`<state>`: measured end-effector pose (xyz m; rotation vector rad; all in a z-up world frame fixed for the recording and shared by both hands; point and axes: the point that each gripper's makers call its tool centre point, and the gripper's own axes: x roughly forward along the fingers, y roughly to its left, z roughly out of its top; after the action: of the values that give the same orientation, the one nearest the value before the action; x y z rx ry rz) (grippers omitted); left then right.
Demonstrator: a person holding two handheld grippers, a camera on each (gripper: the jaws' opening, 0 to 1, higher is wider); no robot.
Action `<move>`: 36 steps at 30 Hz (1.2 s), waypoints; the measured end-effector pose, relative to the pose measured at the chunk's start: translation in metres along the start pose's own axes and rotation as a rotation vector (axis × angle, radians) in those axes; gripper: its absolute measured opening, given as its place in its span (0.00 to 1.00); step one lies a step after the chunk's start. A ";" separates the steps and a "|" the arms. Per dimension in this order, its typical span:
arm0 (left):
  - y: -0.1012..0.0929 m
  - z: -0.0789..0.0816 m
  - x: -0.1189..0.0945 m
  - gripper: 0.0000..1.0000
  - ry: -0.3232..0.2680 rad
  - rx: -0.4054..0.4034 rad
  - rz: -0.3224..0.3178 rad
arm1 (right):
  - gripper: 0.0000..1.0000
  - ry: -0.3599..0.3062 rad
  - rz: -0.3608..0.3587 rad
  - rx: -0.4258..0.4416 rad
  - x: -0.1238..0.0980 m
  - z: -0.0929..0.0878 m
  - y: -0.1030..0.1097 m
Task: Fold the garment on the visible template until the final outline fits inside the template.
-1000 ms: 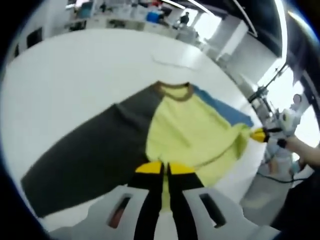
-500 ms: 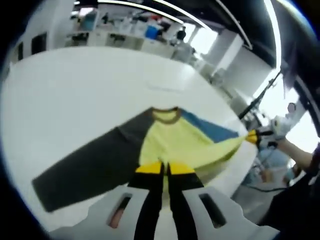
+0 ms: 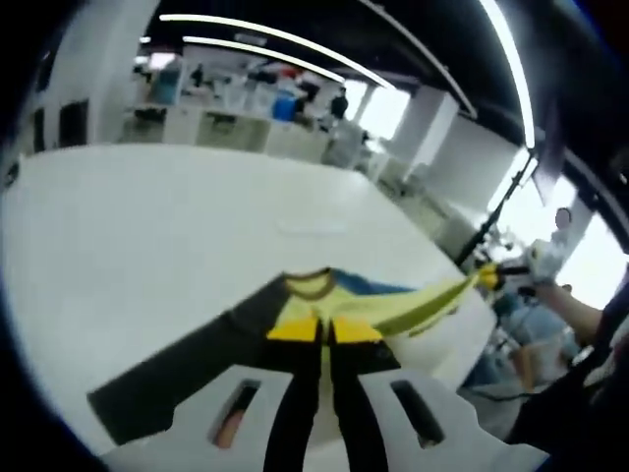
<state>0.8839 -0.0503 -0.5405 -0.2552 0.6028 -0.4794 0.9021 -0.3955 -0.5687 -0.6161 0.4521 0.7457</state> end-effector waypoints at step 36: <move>-0.002 -0.109 -0.039 0.00 0.157 -0.117 0.029 | 0.02 -0.006 0.209 -0.091 -0.034 -0.025 0.074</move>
<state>0.7902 -0.0430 -0.6080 -0.3215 0.7886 -0.4391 0.8218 -0.3859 -0.5934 -0.6581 0.4838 0.9714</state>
